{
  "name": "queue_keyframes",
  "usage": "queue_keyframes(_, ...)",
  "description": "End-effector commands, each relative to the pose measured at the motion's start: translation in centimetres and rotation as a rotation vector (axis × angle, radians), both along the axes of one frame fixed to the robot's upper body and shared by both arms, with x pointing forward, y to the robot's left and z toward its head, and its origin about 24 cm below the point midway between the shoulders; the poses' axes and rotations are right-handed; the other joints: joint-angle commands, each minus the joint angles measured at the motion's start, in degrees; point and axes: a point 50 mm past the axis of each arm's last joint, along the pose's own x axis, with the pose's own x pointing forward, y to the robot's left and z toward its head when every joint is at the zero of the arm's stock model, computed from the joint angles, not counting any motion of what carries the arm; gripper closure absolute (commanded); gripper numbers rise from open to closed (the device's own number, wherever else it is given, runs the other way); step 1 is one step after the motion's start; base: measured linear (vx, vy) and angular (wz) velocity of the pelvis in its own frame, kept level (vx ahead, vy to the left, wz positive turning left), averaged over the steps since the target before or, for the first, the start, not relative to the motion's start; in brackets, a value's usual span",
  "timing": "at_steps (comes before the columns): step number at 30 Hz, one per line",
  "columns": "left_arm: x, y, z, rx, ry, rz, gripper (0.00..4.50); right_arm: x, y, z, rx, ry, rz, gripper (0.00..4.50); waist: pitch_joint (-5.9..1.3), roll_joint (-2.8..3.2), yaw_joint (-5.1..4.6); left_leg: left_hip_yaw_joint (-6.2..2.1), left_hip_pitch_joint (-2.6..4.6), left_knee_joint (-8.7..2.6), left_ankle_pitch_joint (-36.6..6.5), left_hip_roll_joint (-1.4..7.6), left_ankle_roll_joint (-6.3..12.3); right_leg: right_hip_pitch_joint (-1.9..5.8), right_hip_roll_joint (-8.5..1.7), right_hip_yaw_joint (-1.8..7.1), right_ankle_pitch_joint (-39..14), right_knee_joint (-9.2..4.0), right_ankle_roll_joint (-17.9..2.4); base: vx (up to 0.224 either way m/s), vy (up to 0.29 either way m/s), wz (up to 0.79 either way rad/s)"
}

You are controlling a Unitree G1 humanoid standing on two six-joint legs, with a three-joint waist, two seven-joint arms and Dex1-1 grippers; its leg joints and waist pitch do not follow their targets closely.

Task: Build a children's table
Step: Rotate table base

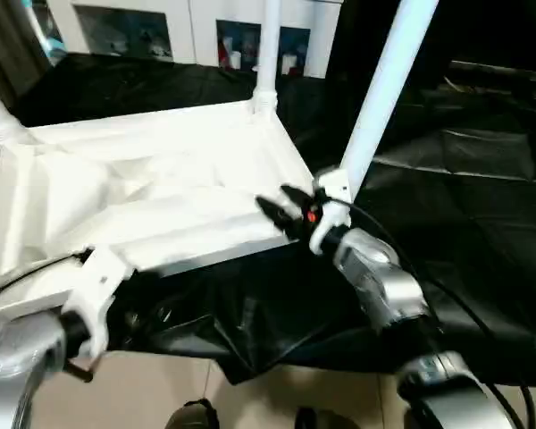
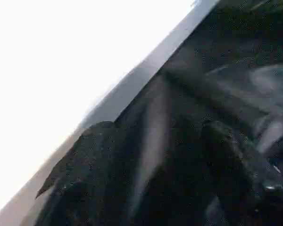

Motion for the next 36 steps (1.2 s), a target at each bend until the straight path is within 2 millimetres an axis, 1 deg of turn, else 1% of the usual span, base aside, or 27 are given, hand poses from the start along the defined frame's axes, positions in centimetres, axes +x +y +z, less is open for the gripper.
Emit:
queue_keyframes(1,-0.4,0.2,0.5,0.044,-0.045,0.075,0.88,0.8,-1.3,0.0,0.008,0.000,-0.114,1.43,-3.00,1.34,-0.24,-2.08,2.07,-5.49,-18.5,3.85,-2.24,1.17,-3.04,3.06,-13.4,-3.66,-10.5,0.000,0.000,0.00)
queue_keyframes(2,-0.5,0.2,0.4,0.046,-0.046,0.088,0.85,1.0,-1.4,0.0,0.010,0.000,-0.131,1.43,-3.23,1.47,-0.06,-1.85,2.26,-5.14,-16.6,3.83,-1.41,1.24,-2.91,3.11,-10.5,-3.37,-11.1,0.000,0.000,0.00)
queue_keyframes(3,-0.9,0.1,0.2,0.053,-0.039,0.098,0.77,1.3,-1.8,0.2,0.015,-0.002,-0.173,1.43,-3.29,1.47,0.08,-1.67,2.16,-4.92,-14.3,3.71,-0.34,1.39,-2.73,3.00,-7.5,-2.99,-11.6,0.000,0.000,0.00)
queue_keyframes(4,-1.2,0.0,0.0,0.061,-0.032,0.104,0.64,1.6,-2.2,0.3,0.020,-0.002,-0.207,1.43,-3.22,1.38,0.03,-1.65,1.99,-4.89,-13.3,3.61,0.25,1.54,-2.57,2.94,-6.2,-2.90,-11.8,0.000,0.000,0.00)
queue_keyframes(5,-1.6,-0.1,-0.6,0.076,-0.020,0.118,0.52,2.2,-3.0,0.4,0.017,-0.002,-0.274,1.43,-3.53,1.55,0.12,-1.63,1.97,-4.63,-11.5,3.59,1.19,1.89,-2.60,2.86,-4.0,-2.53,-12.3,0.000,0.000,0.00)
queue_keyframes(6,-1.7,-0.1,-0.7,0.078,-0.018,0.120,0.44,2.2,-3.2,0.4,0.017,-0.002,-0.282,1.43,-3.55,1.47,0.07,-1.50,1.99,-4.41,-10.2,3.56,1.90,1.89,-2.57,2.78,-2.4,-2.42,-12.9,0.000,0.000,0.00)
queue_keyframes(8,-2.2,-0.3,-1.6,0.092,-0.002,0.145,0.32,3.0,-4.9,0.7,-0.021,-0.005,-0.389,1.43,-3.73,1.68,0.32,-1.35,2.19,-4.16,-9.0,3.54,2.72,1.90,-2.42,2.69,-1.2,-2.24,-13.4,0.000,0.000,0.00)
queue_keyframes(9,-2.2,-0.4,-1.9,0.097,-0.002,0.154,0.32,3.2,-5.4,0.8,-0.028,-0.009,-0.417,1.43,-3.67,1.63,0.40,-1.22,2.30,-4.08,-9.1,3.50,2.89,1.90,-2.32,2.66,-1.4,-2.29,-13.4,0.000,0.000,0.00)
queue_keyframes(10,-2.2,-0.4,-2.0,0.101,-0.006,0.164,0.15,3.3,-6.1,0.9,-0.029,-0.008,-0.444,1.43,-3.77,1.62,0.50,-1.14,2.37,-4.06,-9.6,3.53,2.92,1.92,-2.34,2.67,-1.8,-2.37,-13.3,0.000,0.000,0.00)
queue_keyframes(11,-2.2,-0.4,-2.0,0.101,-0.006,0.164,0.15,3.3,-6.1,0.9,-0.029,-0.008,-0.444,1.43,-3.67,1.58,0.48,-1.13,2.36,-4.10,-10.3,3.56,2.78,1.86,-2.33,2.66,-2.6,-2.42,-13.3,0.000,0.000,0.00)
queue_keyframes(14,-1.6,-0.5,-2.2,0.106,-0.039,0.203,0.15,3.9,-8.7,1.4,-0.054,-0.011,-0.555,1.43,-3.76,1.51,0.72,-1.17,2.30,-4.07,-12.7,3.47,1.96,1.94,-2.46,2.71,-5.9,-2.64,-12.5,0.000,0.000,0.00)
queue_keyframes(16,-0.9,-0.4,-2.0,0.108,-0.072,0.220,0.15,4.1,-10.6,2.0,-0.068,-0.025,-0.612,1.43,-3.81,1.60,1.09,-1.01,2.80,-3.85,-14.4,3.38,1.21,1.57,-2.41,2.79,-8.1,-2.89,-12.2,0.000,0.000,0.00)
queue_keyframes(20,-0.4,-0.4,-1.8,0.111,-0.105,0.223,0.15,4.3,-13.1,2.9,-0.086,-0.045,-0.689,1.43,-4.02,1.48,1.64,-0.97,2.57,-3.63,-14.5,3.30,1.09,1.71,-2.38,2.78,-8.7,-2.85,-11.6,0.000,0.000,0.00)
queue_keyframes(21,-0.2,-0.4,-1.8,0.109,-0.114,0.224,0.15,4.3,-13.7,3.1,-0.089,-0.049,-0.702,1.43,-4.16,1.71,1.63,-1.11,2.40,-3.60,-14.5,3.27,1.02,1.82,-2.31,2.69,-9.0,-2.72,-11.7,0.000,0.000,0.00)
queue_keyframes(22,-0.2,-0.4,-1.8,0.108,-0.121,0.226,0.15,4.3,-14.0,3.2,-0.091,-0.051,-0.711,1.43,-4.18,1.65,1.51,-1.25,2.05,-3.61,-14.8,3.24,0.99,2.01,-2.34,2.64,-9.2,-2.59,-11.6,0.000,0.000,0.00)
queue_keyframes(24,0.1,-0.6,-1.7,0.075,-0.142,0.225,0.15,4.3,-15.4,3.6,-0.105,-0.060,-0.732,1.43,-4.41,2.04,1.58,-1.36,2.09,-3.45,-15.2,3.30,0.75,2.04,-2.42,2.60,-8.8,-2.45,-11.7,0.000,0.000,0.00)
queue_keyframes(25,0.1,-0.7,-1.7,0.055,-0.153,0.222,0.15,4.3,-15.7,3.7,-0.121,-0.062,-0.726,1.43,-4.40,1.87,1.52,-1.28,2.08,-3.39,-15.3,3.25,0.82,2.02,-2.31,2.59,-8.6,-2.51,-11.8,0.000,0.000,0.00)
queue_keyframes(26,0.0,-0.8,-1.6,0.004,-0.166,0.218,0.15,4.3,-15.8,3.8,-0.150,-0.069,-0.685,1.43,-4.53,1.92,1.54,-1.22,2.14,-3.23,-15.2,3.17,1.03,2.03,-2.22,2.56,-7.7,-2.42,-12.3,0.000,0.000,0.00)
queue_keyframes(27,-0.1,-0.8,-1.6,-0.026,-0.174,0.217,0.15,4.3,-15.7,3.8,-0.167,-0.073,-0.655,1.43,-4.78,2.44,1.64,-1.29,1.94,-3.12,-14.9,3.08,1.24,2.34,-2.23,2.50,-6.9,-2.31,-12.9,0.000,0.000,0.00)
queue_keyframes(28,-0.1,-0.8,-1.6,-0.026,-0.174,0.217,0.15,4.3,-15.7,3.8,-0.167,-0.073,-0.655,1.43,-4.82,2.23,1.60,-1.29,1.82,-3.00,-14.6,3.05,1.47,2.41,-2.26,2.48,-6.2,-2.21,-13.2,0.000,0.000,0.00)
queue_keyframes(29,-0.1,-0.4,-1.5,-0.068,-0.206,0.234,0.15,4.4,-15.4,4.0,-0.189,-0.090,-0.580,1.43,-5.04,2.80,1.66,-1.45,1.63,-2.89,-14.1,3.00,2.06,2.63,-2.31,2.43,-5.5,-1.95,-13.6,0.000,0.000,0.00)
queue_keyframes(30,-0.1,-0.4,-1.5,-0.068,-0.206,0.234,0.15,4.4,-15.4,4.0,-0.189,-0.090,-0.580,1.43,-4.96,2.31,1.39,-1.29,1.43,-2.81,-14.4,2.96,2.76,2.66,-2.34,2.46,-5.7,-2.19,-14.2,0.000,0.000,0.00)
queue_keyframes(31,0.0,-0.1,-1.5,-0.077,-0.220,0.248,0.15,4.4,-15.2,4.2,-0.194,-0.099,-0.554,1.43,-4.99,2.41,1.30,-1.37,1.35,-2.79,-14.8,2.99,3.30,2.74,-2.46,2.49,-6.4,-2.26,-14.5,0.000,0.000,0.00)
queue_keyframes(32,0.2,0.5,-1.3,-0.080,-0.245,0.282,0.15,4.4,-15.1,4.3,-0.189,-0.113,-0.508,1.43,-4.99,2.30,1.19,-1.37,1.35,-2.79,-14.8,3.03,3.52,2.71,-2.48,2.50,-6.8,-2.25,-14.5,0.000,0.000,0.00)
queue_keyframes(33,0.7,1.3,-1.0,-0.071,-0.282,0.324,0.15,4.2,-15.0,4.4,-0.183,-0.138,-0.455,1.43,-5.41,2.89,0.95,-1.27,1.68,-2.58,-15.5,2.98,3.77,2.68,-2.43,2.46,-7.5,-2.46,-14.9,0.000,0.000,0.00)
queue_keyframes(34,0.9,1.4,-1.0,-0.076,-0.289,0.332,0.15,4.1,-14.9,4.4,-0.177,-0.141,-0.443,1.43,-5.33,2.67,0.85,-1.29,1.51,-2.55,-15.5,2.93,3.95,2.71,-2.41,2.48,-7.8,-2.44,-15.0,0.000,0.000,0.00)
queue_keyframes(36,1.7,1.7,-0.4,-0.121,-0.341,0.365,0.15,3.5,-14.8,3.9,-0.151,-0.154,-0.370,1.43,-5.39,2.76,0.72,-1.46,1.55,-2.57,-15.5,3.12,4.37,2.85,-2.66,2.51,-9.7,-2.52,-15.1,0.000,0.000,0.00)
